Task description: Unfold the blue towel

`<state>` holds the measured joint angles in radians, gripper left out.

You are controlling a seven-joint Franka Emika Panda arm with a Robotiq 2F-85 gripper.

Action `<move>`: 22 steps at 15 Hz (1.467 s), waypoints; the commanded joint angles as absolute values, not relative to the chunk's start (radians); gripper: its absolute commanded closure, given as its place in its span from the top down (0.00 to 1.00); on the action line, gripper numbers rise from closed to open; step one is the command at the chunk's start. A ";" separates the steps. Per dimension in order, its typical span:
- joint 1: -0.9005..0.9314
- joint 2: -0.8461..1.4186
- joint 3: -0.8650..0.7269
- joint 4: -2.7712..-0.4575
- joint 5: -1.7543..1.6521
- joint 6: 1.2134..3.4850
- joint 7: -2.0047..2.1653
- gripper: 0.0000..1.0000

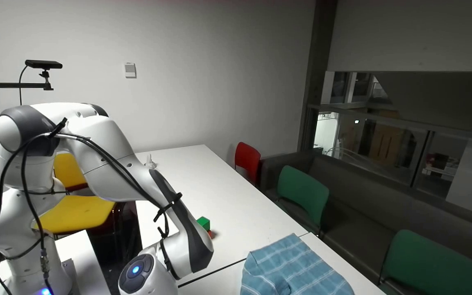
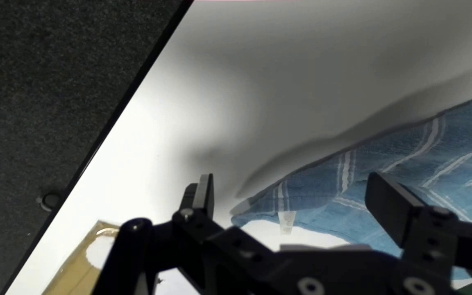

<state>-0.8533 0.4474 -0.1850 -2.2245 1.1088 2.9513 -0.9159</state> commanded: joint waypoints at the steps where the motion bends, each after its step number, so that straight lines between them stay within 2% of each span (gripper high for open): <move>1: -0.869 0.413 -0.142 -2.234 1.156 3.111 -1.068 1.00; 10: -0.895 0.304 0.008 -2.273 1.015 3.391 -1.086 1.00; 22: -0.941 0.240 0.168 -2.411 0.638 3.358 -1.084 1.00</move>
<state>-0.8836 0.2901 0.1182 -2.3517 0.7216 3.3578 -1.0109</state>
